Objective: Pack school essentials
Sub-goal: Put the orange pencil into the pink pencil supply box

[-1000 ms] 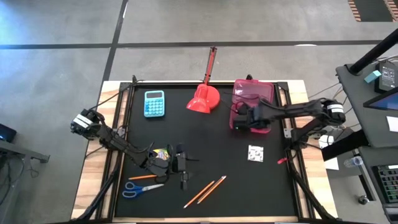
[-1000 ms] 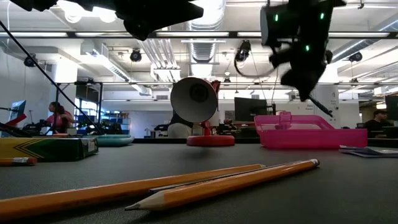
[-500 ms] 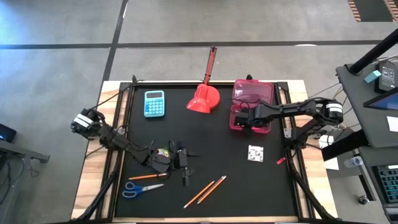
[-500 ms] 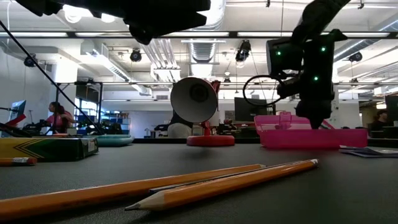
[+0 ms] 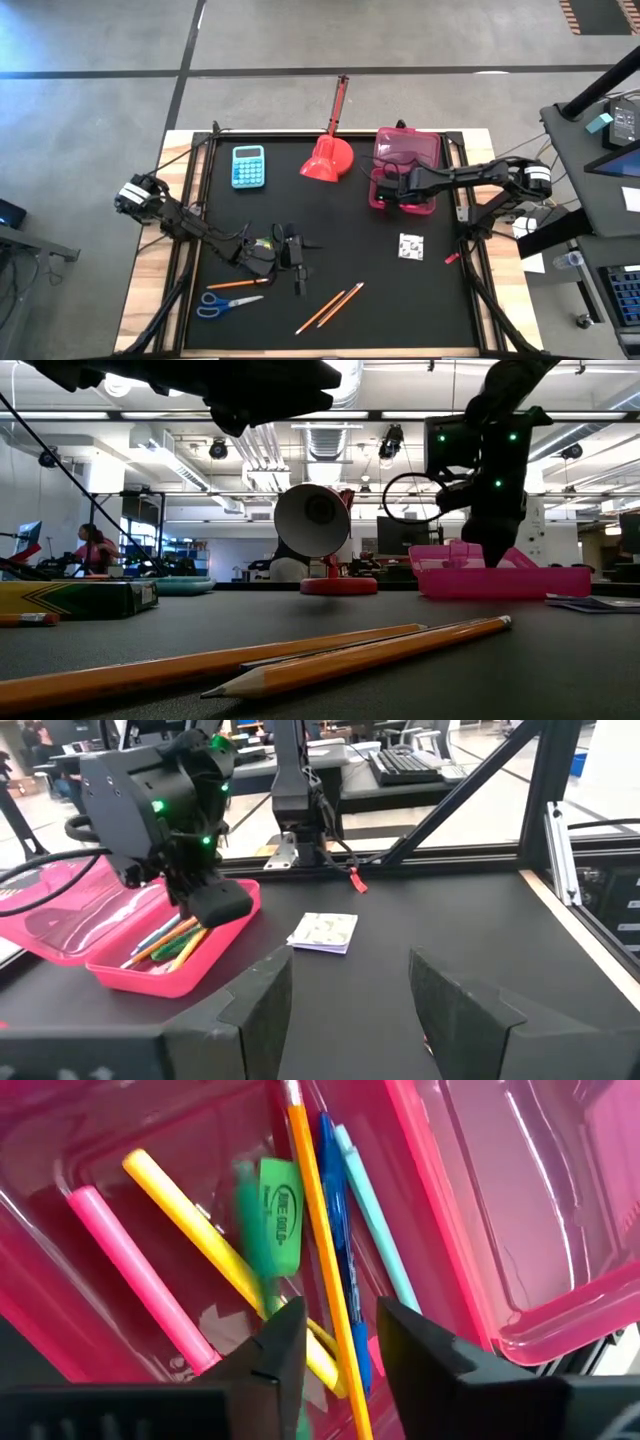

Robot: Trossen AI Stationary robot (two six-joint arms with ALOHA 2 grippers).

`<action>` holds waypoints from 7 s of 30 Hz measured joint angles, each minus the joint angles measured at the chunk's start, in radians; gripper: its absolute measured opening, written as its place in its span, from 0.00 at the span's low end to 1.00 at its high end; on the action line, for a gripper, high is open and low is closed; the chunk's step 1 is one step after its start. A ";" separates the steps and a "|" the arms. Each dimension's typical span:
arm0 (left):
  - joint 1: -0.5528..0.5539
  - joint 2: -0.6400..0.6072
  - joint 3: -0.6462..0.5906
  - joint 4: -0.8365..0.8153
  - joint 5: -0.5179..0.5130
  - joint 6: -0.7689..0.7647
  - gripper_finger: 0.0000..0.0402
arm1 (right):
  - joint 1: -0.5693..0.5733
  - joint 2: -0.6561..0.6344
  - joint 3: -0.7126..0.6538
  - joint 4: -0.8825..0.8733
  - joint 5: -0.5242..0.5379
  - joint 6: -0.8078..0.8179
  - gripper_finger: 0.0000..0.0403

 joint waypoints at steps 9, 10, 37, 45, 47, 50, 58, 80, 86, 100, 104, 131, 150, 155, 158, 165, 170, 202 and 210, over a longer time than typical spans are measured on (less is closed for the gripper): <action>0.000 0.000 0.000 0.000 0.000 -0.002 0.46 | 0.000 -0.001 0.070 -0.042 0.000 0.000 0.42; 0.000 0.000 0.000 -0.002 0.000 -0.006 0.46 | 0.001 -0.002 0.084 -0.060 0.000 0.001 0.42; -0.007 0.000 0.000 -0.557 0.442 -0.593 0.45 | 0.291 -0.104 0.226 -0.162 0.007 0.254 0.41; -0.045 0.000 0.000 -0.826 0.481 -0.727 0.45 | 0.517 -0.135 0.226 -0.141 0.060 0.463 0.41; -0.058 0.000 0.000 -0.898 0.480 -0.751 0.45 | 0.579 -0.128 0.226 -0.113 0.091 0.496 0.41; -0.074 -0.004 0.003 -0.976 0.474 -0.776 0.45 | 0.665 -0.109 0.226 -0.057 0.131 0.534 0.40; -0.100 -0.015 0.004 -1.040 0.485 -0.774 0.45 | 0.800 -0.047 0.225 0.060 0.208 0.578 0.40; -0.160 -0.053 -0.001 -1.303 0.483 -0.811 0.45 | 0.824 0.008 0.225 0.070 0.213 0.656 0.40; -0.160 -0.053 -0.002 -1.306 0.483 -0.807 0.37 | 0.824 0.008 0.225 0.071 0.216 0.646 0.40; -0.161 -0.052 0.006 -1.271 0.485 -0.804 0.04 | 0.824 0.008 0.225 0.072 0.217 0.638 0.40; -0.161 -0.049 0.024 -1.267 0.462 -0.794 0.01 | 0.824 0.008 0.225 0.073 0.217 0.638 0.40; -0.146 -0.051 0.058 -0.245 0.343 -0.154 0.01 | 0.823 0.007 0.226 0.271 0.215 0.397 0.40; -0.145 -0.051 0.059 0.247 0.336 0.307 0.01 | 0.825 0.013 0.226 0.917 0.029 -0.193 0.40; -0.140 -0.052 0.059 0.322 0.336 0.371 0.01 | 0.825 0.058 0.226 1.045 0.030 -0.258 0.40; -0.135 -0.052 0.059 0.343 0.336 0.376 0.01 | 0.822 0.084 0.226 1.117 0.034 -0.321 0.40; -0.133 -0.052 0.069 0.346 0.336 0.376 0.01 | 0.792 0.119 0.229 1.243 0.035 -0.380 0.40; -0.126 -0.052 0.076 0.346 0.340 0.377 0.01 | 0.773 0.171 0.278 1.238 0.033 -0.408 0.40; -0.119 -0.052 0.076 0.302 0.336 0.365 0.00 | 0.774 0.257 0.490 0.962 0.018 -0.308 0.02; -0.114 -0.054 0.076 0.237 0.298 0.291 0.01 | 0.773 0.241 0.489 0.873 0.021 -0.249 0.02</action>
